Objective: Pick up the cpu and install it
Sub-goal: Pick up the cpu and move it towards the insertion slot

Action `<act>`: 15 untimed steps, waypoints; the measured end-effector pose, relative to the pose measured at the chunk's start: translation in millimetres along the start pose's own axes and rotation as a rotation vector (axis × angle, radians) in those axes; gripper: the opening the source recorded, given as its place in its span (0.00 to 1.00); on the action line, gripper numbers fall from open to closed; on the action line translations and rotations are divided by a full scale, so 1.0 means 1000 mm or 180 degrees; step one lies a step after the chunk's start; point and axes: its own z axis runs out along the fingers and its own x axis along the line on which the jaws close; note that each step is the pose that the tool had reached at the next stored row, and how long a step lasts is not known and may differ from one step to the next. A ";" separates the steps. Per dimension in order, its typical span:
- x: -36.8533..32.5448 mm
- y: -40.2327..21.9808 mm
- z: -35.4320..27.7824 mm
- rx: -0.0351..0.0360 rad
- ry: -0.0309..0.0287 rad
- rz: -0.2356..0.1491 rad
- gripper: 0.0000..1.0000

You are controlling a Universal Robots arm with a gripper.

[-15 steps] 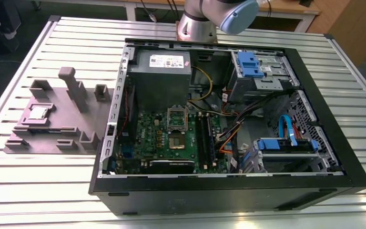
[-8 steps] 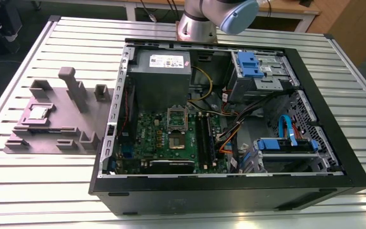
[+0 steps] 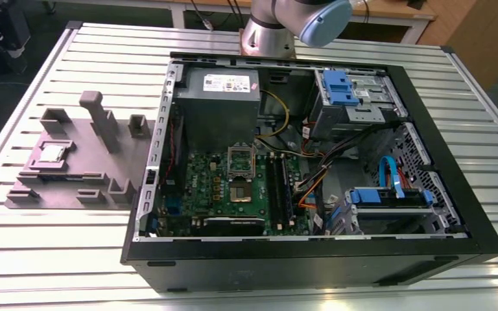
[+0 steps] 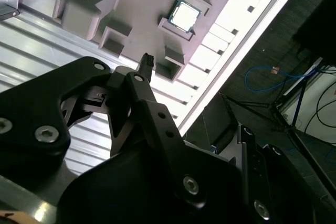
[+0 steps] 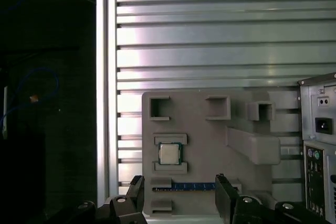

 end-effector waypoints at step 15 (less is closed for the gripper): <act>-0.0001 -0.0009 0.0080 0.0000 0.0000 0.0000 0.65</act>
